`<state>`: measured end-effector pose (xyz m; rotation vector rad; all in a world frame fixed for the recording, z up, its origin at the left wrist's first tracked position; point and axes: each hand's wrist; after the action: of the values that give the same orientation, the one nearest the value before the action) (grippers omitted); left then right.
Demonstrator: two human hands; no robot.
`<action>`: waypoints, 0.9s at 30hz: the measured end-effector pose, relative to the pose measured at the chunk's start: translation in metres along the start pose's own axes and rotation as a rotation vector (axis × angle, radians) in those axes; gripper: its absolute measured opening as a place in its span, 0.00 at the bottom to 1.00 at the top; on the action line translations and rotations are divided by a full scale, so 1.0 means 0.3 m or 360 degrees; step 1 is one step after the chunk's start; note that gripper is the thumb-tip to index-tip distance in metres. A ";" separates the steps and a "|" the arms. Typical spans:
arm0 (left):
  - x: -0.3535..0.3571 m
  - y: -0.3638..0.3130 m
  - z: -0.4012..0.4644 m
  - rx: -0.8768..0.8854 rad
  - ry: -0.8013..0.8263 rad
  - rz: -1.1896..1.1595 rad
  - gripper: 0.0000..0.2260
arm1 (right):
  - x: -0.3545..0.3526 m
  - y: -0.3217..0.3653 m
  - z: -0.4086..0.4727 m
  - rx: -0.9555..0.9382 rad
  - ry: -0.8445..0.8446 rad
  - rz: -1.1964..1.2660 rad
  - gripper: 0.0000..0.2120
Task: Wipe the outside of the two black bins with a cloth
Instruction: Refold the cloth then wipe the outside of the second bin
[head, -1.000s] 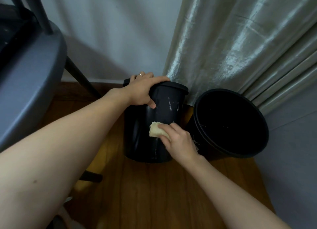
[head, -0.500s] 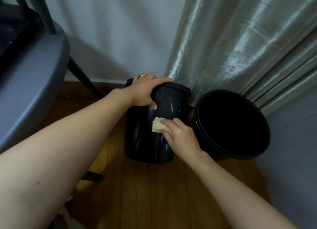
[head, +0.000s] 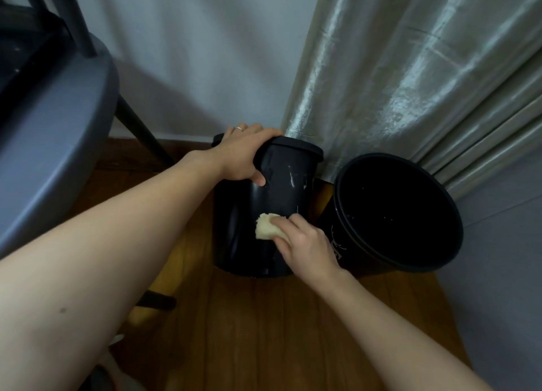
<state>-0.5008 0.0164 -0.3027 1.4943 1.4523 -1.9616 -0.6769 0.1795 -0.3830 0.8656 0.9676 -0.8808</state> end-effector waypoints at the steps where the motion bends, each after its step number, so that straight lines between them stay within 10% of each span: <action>1: -0.002 0.005 -0.001 -0.0002 0.0002 -0.0009 0.45 | 0.006 0.002 -0.010 -0.0034 0.0003 0.0015 0.14; 8: -0.002 0.014 -0.002 -0.0013 0.0015 -0.0011 0.44 | 0.038 -0.002 -0.125 -0.0591 0.0404 -0.0035 0.11; 16: 0.004 0.002 -0.001 -0.0016 0.0011 0.0060 0.46 | -0.048 -0.029 0.126 0.0136 -0.0038 -0.0010 0.17; 27: 0.002 -0.001 -0.006 0.0006 0.0012 0.0056 0.46 | -0.023 -0.037 0.042 -0.0375 0.0216 -0.0095 0.13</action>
<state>-0.5004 0.0182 -0.3030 1.5203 1.4161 -1.9412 -0.6850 0.1654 -0.3750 0.7040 1.1949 -0.7471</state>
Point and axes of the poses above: each hand's wrist, its own z-axis towards the middle knuckle, its own x-axis out of the palm, y = z × x, and after that the axes turned 11 degrees about -z, right-handed
